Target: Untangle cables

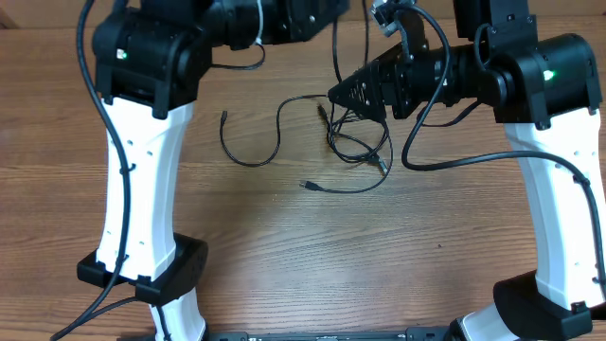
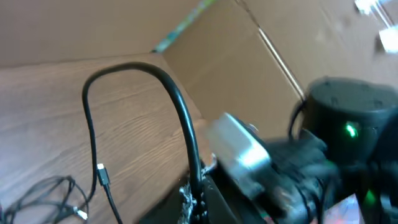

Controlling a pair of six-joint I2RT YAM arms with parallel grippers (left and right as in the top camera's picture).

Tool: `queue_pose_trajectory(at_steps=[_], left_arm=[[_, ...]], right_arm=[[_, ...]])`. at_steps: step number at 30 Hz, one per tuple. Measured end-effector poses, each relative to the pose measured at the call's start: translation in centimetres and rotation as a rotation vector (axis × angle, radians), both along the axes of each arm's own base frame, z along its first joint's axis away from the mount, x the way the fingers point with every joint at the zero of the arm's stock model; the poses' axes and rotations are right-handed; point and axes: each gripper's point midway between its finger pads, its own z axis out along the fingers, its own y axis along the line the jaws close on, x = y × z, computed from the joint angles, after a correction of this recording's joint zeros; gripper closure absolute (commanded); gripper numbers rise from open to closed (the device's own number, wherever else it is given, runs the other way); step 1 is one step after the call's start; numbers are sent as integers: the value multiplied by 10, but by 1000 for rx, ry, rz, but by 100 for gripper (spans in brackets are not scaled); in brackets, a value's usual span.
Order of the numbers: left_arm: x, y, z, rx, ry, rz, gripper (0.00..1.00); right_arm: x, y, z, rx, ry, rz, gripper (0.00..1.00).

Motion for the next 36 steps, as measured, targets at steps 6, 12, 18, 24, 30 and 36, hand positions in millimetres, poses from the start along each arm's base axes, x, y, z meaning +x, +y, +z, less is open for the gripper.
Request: queue_pose_trajectory(at_steps=[6, 12, 18, 24, 30, 36], left_arm=[[-13, -8, 5, 42, -200, -137, 96], [-17, -10, 7, 63, -291, -186, 96], [-25, -9, 13, 56, -323, -210, 96], [-41, -7, 30, 31, -387, -238, 96], [-44, -7, 33, 27, -396, -246, 96], [-38, -2, 17, 95, -369, -205, 95]], right_arm=[[26, -29, -18, -182, -63, -163, 36], [51, -52, -19, -282, -129, -309, 31], [65, -56, -18, -285, -151, -365, 26], [69, -42, -31, -251, -95, -316, 70], [73, -36, -41, -239, -59, -296, 96], [74, -40, -41, -241, -54, -310, 96]])
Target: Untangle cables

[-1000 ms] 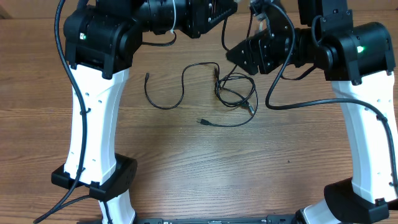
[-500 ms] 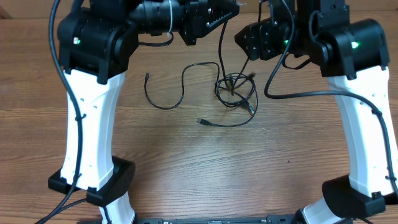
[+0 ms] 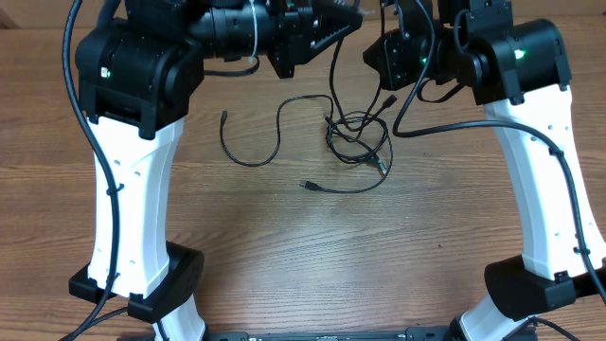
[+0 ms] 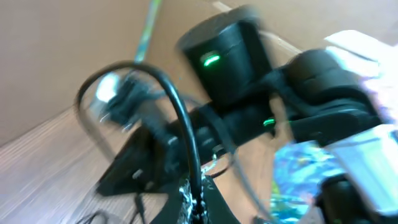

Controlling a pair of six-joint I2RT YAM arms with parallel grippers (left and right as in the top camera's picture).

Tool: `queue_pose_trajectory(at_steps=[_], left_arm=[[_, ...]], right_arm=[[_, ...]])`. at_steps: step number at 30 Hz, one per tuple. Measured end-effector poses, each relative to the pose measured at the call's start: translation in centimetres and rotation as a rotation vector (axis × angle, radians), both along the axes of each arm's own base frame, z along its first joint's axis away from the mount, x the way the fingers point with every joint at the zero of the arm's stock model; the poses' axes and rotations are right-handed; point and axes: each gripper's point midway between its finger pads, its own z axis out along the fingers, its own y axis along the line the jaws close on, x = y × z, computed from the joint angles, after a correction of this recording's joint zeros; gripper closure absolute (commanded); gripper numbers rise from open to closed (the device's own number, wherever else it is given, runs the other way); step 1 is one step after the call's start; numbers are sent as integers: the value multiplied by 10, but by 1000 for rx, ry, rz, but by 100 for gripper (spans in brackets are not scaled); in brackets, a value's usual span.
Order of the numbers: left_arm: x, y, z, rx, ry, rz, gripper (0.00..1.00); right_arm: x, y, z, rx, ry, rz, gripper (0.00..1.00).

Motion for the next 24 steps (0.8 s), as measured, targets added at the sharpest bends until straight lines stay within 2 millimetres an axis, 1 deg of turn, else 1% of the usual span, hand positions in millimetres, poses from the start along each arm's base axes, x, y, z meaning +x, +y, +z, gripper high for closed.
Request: queue_pose_trajectory(at_steps=[2, 5, 6, 7, 9, 10, 12, 15, 16, 17, 19, 21, 24], left_arm=[[8, 7, -14, 55, 28, 72, 91], [22, 21, -34, 145, 58, 190, 86], [27, 27, -41, 180, 67, 236, 78], [31, 34, -49, 220, 78, 285, 64], [36, 44, -58, 272, 92, 346, 50], [38, 49, -63, 298, 96, 373, 47], [41, 58, -71, 345, 107, 420, 44], [43, 69, -80, 398, 122, 471, 41], [43, 73, -83, 419, 130, 489, 39], [43, 77, -86, 434, 136, 502, 37], [42, 84, -93, 474, 153, 531, 36], [42, 91, -97, 504, 161, 558, 36], [41, 99, -103, 543, 174, 588, 36]], right_arm=[[4, -9, 0, -5, 2, -42, 96], [17, -31, 0, -17, -5, -141, 96], [21, -42, 1, -21, -8, -183, 96], [25, -52, 1, -24, -10, -222, 96], [30, -73, 5, -26, -15, -291, 96], [33, -84, 8, -22, -23, -327, 96], [37, -108, 23, -8, -56, -403, 96], [39, -148, 57, 29, -134, -525, 96], [36, -171, 74, 52, -174, -590, 96], [34, -179, 82, 62, -192, -615, 96], [26, -213, 103, 88, -243, -712, 96], [14, -248, 118, 101, -284, -808, 96], [-1, -294, 125, 106, -307, -940, 96]])
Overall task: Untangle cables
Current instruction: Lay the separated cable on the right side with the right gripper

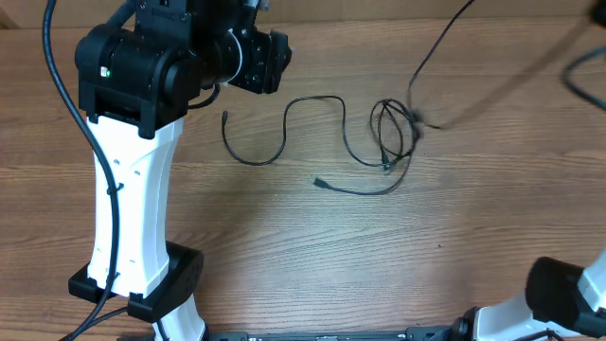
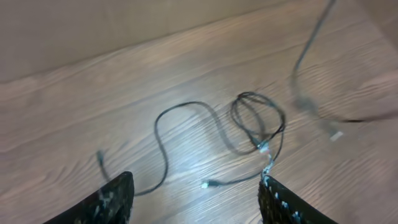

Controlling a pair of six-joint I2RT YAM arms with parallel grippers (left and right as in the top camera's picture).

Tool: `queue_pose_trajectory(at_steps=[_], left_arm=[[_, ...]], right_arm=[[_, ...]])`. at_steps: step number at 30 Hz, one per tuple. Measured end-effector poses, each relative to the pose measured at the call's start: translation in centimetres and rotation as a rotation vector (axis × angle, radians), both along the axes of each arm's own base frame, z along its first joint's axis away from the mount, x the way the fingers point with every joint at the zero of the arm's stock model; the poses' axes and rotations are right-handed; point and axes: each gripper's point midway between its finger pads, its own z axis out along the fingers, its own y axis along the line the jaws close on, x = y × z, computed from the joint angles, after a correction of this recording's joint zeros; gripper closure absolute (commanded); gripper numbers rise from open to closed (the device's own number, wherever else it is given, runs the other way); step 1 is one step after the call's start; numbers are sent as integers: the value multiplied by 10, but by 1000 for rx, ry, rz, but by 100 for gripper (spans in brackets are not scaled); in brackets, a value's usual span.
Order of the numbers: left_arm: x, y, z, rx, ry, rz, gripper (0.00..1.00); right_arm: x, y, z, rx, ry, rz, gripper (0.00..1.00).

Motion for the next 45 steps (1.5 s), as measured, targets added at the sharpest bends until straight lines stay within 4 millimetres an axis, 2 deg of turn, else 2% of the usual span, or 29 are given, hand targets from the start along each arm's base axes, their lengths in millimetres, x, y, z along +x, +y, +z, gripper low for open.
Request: queue_pose_trajectory(at_steps=[3, 6, 9, 12, 15, 19, 25, 29, 32, 39, 40, 41, 43, 45], left_arm=[[0, 5, -7, 30, 20, 20, 39], [1, 8, -17, 53, 49, 31, 43], [3, 8, -28, 69, 81, 34, 42], [7, 7, -41, 86, 119, 35, 42], [14, 7, -60, 117, 171, 42, 41], [19, 13, -88, 183, 250, 65, 41], [26, 18, -113, 235, 314, 98, 38], [26, 22, -119, 244, 335, 111, 39], [24, 24, -129, 259, 367, 114, 40], [18, 29, -153, 295, 448, 115, 47], [18, 29, -155, 297, 454, 115, 46], [18, 29, -155, 298, 455, 115, 46], [18, 29, -155, 298, 455, 116, 44], [18, 29, -155, 298, 455, 115, 42]], right_arm=[[-11, -35, 0, 25, -9, -93, 96], [-19, -58, 4, 46, -31, -145, 96], [-29, -78, 3, 58, -33, -202, 96], [-38, -90, -5, 73, -2, -245, 96], [-43, -94, -25, 100, 75, -281, 96], [-39, -103, -67, 152, 209, -309, 96], [-24, -116, -154, 249, 443, -322, 96], [-21, -119, -198, 294, 555, -317, 96], [-19, -120, -222, 308, 598, -315, 96], [-23, -132, -238, 268, 636, -359, 96], [-24, -134, -238, 258, 638, -370, 94], [-25, -137, -238, 247, 641, -380, 83], [-26, -138, -238, 237, 646, -390, 46], [-27, -140, -238, 230, 650, -399, 28]])
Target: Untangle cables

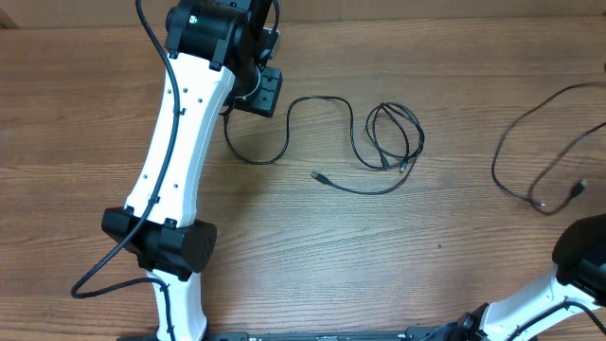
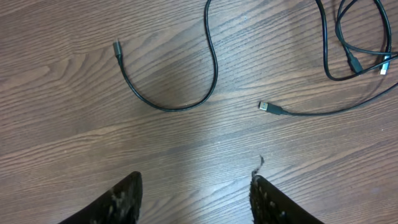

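Note:
A thin black cable (image 1: 284, 133) lies on the wooden table (image 1: 284, 256), snaking from a free end at the left to a small coil (image 1: 393, 133), with a plug end (image 1: 315, 175) in front. The left wrist view shows its curve (image 2: 171, 109) and plug (image 2: 266, 107). My left gripper (image 1: 263, 93) hovers over the cable's left part, pointing down; it is open (image 2: 196, 186) and holds nothing. A second black cable (image 1: 530, 142) lies by itself at the table's right edge. My right gripper is out of view.
The left arm's white link (image 1: 175, 152) runs diagonally from its base (image 1: 161, 246) across the left side of the table. Only a black part of the right arm (image 1: 585, 248) shows at the bottom right corner.
The cable that was a blur at the upper right now lies still at the table's right edge. My left gripper, still open, now sits closer to the table over the remaining cable's left part.
At first my left gripper was shut on a black cable at the back, while the right gripper was at the tangle. Then both were raised over it. Later the left was open and a cable blurred off rightward. Now two cables lie apart.

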Controlling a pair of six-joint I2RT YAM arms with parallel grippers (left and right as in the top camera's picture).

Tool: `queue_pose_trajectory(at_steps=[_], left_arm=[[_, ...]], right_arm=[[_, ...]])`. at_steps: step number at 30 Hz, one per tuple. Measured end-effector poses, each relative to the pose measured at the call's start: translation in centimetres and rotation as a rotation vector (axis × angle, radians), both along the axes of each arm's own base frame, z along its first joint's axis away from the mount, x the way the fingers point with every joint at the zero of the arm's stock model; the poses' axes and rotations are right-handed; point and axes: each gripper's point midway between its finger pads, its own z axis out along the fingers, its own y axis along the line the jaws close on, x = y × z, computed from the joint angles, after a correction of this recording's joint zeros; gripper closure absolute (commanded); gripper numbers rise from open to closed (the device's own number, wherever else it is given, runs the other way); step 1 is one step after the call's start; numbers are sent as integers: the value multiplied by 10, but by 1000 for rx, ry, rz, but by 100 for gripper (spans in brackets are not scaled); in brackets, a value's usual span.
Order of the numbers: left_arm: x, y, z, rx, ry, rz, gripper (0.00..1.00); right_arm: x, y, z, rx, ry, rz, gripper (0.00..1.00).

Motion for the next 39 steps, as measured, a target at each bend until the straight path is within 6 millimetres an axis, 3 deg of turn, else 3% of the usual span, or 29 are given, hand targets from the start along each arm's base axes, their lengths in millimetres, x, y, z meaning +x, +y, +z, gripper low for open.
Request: queue_pose_trajectory(at_steps=[2, 6, 13, 18, 24, 27, 28, 31, 32, 35, 37, 39], left_arm=[[0, 0, 0, 0, 0, 2, 40], [0, 1, 0, 0, 0, 4, 38], [-5, 4, -8, 7, 34, 25, 35], [-35, 18, -23, 35, 129, 52, 36], [-88, 51, -24, 57, 193, 141, 30], [-109, 72, -21, 65, 197, 226, 25], [-113, 80, -20, 62, 193, 260, 23], [-120, 98, -14, 47, 178, 349, 21], [-121, 105, -12, 40, 170, 384, 18], [-121, 107, -14, 27, 173, 419, 14], [-119, 106, -17, 20, 174, 436, 12], [-114, 105, -22, 9, 165, 456, 12]], right_arm=[[0, 1, 0, 2, 2, 3, 21], [6, 17, -1, 80, -30, 57, 20], [7, 80, -7, 252, -3, 270, 16], [-2, 127, -11, 320, 80, 413, 15], [-4, 175, -20, 346, 155, 565, 14], [-19, 197, -42, 375, 250, 606, 16], [-34, 209, -56, 402, 322, 619, 16], [-55, 225, -74, 439, 406, 631, 17], [-73, 233, -83, 465, 467, 623, 16], [-84, 241, -85, 454, 475, 631, 13], [-74, 247, -81, 398, 404, 667, 10], [-50, 254, -74, 325, 291, 713, 4]])
